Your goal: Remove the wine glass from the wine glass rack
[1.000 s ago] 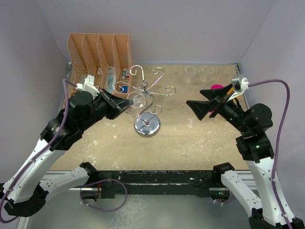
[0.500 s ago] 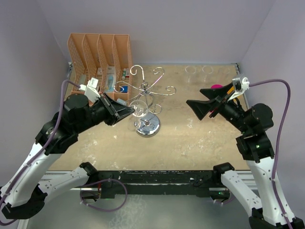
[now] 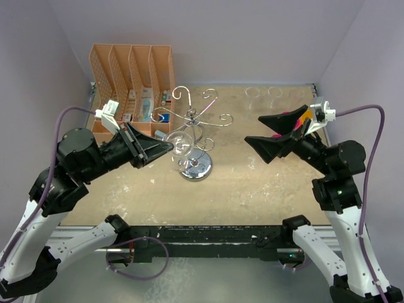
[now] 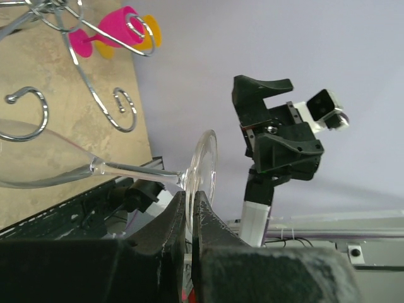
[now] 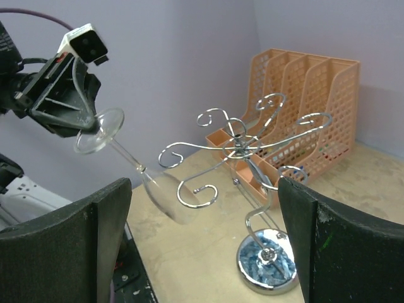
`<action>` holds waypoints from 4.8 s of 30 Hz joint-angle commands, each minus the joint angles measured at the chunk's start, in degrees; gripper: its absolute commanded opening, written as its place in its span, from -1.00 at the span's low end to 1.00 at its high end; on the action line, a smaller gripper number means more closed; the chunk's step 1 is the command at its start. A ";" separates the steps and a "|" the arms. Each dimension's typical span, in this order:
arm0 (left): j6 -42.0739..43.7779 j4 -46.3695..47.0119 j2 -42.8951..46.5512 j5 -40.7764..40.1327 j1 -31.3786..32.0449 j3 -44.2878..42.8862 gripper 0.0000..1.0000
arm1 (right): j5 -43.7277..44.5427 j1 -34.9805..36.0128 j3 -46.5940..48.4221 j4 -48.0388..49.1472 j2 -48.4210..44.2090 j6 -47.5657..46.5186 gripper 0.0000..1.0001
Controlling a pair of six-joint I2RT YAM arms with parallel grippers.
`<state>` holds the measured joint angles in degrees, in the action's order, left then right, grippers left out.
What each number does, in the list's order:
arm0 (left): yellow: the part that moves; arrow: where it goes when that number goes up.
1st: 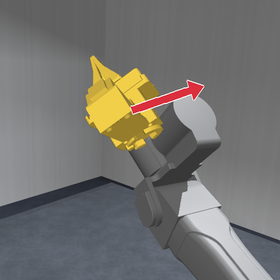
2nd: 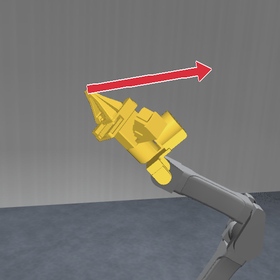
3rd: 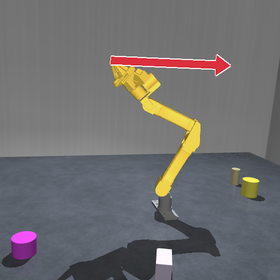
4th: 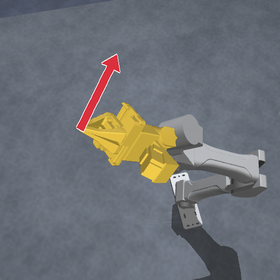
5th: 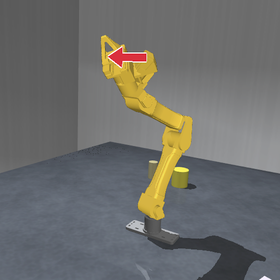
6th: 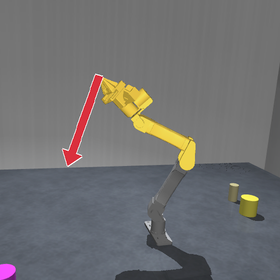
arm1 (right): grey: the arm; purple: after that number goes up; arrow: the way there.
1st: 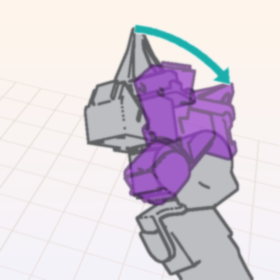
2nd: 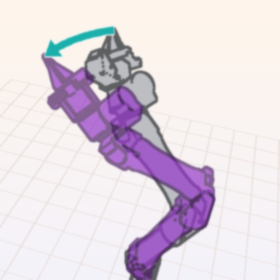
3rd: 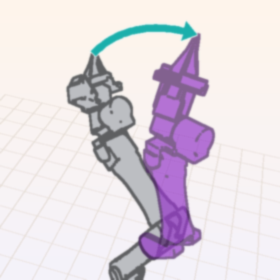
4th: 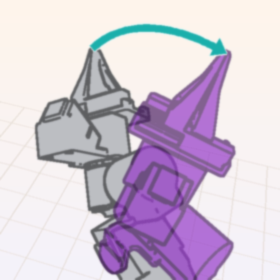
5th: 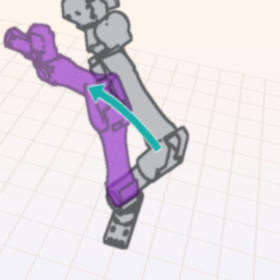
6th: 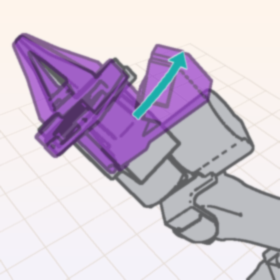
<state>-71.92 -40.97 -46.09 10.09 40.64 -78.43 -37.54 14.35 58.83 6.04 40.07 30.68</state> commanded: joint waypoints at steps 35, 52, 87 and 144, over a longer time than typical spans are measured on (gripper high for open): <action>-22.26 57.53 -26.87 9.96 0.30 -28.05 -1.00 | 0.17 0.15 1.28 52.65 16.46 35.67 0.86; -28.26 65.43 -25.64 10.17 0.22 -21.65 -1.00 | 4.03 0.07 1.37 58.33 12.94 34.60 0.74; -36.40 74.14 -24.79 6.52 0.17 -11.87 -1.00 | 0.22 0.15 0.15 68.26 15.32 43.37 0.29; 36.22 4.57 -0.36 -34.00 -0.16 -11.88 0.99 | 30.61 0.15 19.61 -21.85 0.40 -4.21 -1.00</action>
<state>-45.36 -26.74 -45.78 -11.79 40.88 -88.42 -10.33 14.33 73.41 1.65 38.79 36.14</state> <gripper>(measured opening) 0.994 0.044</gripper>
